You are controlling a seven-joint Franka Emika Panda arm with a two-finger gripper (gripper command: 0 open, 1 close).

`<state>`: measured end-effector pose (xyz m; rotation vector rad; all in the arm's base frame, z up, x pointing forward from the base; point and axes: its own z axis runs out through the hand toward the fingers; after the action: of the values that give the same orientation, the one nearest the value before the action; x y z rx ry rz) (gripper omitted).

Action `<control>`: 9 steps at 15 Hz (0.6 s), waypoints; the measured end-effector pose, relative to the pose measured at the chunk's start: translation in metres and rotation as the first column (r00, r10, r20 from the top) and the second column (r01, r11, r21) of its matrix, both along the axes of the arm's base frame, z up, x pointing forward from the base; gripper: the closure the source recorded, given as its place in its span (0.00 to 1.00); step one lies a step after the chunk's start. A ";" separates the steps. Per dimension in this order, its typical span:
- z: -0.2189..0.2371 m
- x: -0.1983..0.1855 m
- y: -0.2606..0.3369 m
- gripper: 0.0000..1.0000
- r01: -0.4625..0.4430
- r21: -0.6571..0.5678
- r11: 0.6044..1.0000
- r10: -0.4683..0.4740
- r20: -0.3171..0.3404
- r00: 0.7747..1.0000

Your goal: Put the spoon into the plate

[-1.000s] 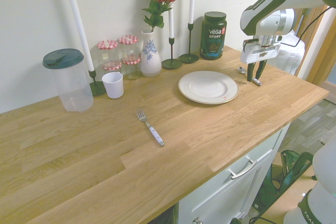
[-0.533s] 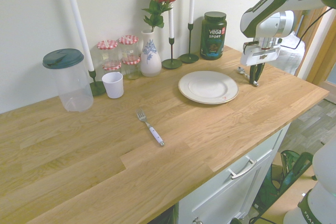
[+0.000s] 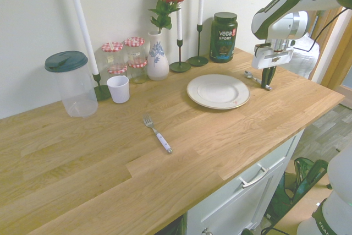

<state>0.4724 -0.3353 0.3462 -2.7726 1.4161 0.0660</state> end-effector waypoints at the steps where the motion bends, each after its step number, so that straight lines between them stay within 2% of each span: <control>1: 0.012 0.001 0.002 1.00 -0.004 -0.005 1.000 0.004 0.020 1.000; 5: 0.085 -0.001 0.032 1.00 -0.053 -0.014 0.999 0.054 0.108 0.993; 7: 0.094 -0.002 0.072 1.00 -0.105 -0.019 0.994 0.107 0.107 0.989; 9: 0.084 -0.002 0.128 1.00 -0.153 -0.033 0.988 0.155 0.091 0.984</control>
<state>0.4708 -0.2072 0.4304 -2.8598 1.1889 -0.0794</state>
